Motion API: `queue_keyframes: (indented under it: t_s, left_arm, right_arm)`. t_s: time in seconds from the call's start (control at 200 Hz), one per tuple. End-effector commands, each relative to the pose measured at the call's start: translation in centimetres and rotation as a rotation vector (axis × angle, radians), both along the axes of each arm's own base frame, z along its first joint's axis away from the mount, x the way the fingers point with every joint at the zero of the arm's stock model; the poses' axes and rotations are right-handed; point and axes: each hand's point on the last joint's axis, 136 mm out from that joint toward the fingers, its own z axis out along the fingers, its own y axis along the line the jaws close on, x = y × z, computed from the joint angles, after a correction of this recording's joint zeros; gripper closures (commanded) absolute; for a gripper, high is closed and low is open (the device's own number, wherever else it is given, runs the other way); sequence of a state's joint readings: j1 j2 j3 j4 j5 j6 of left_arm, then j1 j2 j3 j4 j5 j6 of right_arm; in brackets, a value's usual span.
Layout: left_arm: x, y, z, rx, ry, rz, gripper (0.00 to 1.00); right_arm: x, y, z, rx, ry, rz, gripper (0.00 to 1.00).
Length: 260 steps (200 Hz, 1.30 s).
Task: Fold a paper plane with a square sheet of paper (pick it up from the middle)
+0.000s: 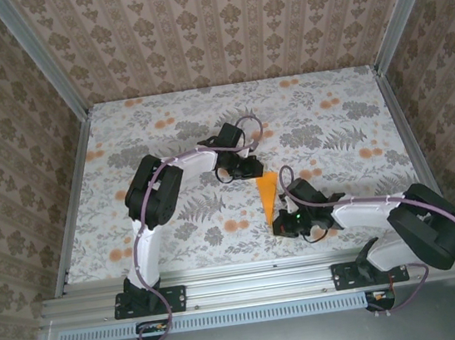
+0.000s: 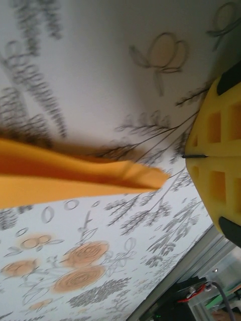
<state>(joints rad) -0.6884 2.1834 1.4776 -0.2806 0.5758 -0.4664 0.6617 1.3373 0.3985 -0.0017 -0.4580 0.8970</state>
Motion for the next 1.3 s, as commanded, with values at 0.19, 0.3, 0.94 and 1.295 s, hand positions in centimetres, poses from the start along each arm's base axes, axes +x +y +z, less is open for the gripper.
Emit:
queue_keyframes:
  t_s: [0.19,0.3,0.94,1.295]
  left_arm:
    - [0.6,-0.3,2.9,-0.013,-0.093,-0.001,0.79]
    - [0.6,-0.9,5.3,-0.057,-0.122,-0.008,0.77]
    - [-5.3,2.9,7.9,0.194,-0.119,0.100,0.53]
    - [-8.9,1.5,3.8,0.286,-0.072,0.088,0.51]
  right_arm:
    - [2.6,-1.0,3.7,0.084,-0.020,-0.125,1.00]
    - [4.3,-1.6,4.4,0.113,-0.042,-0.175,1.00]
    - [10.5,-3.6,6.0,0.162,-0.116,-0.266,0.68]
    - [10.7,-5.3,6.1,0.161,-0.120,-0.294,0.65]
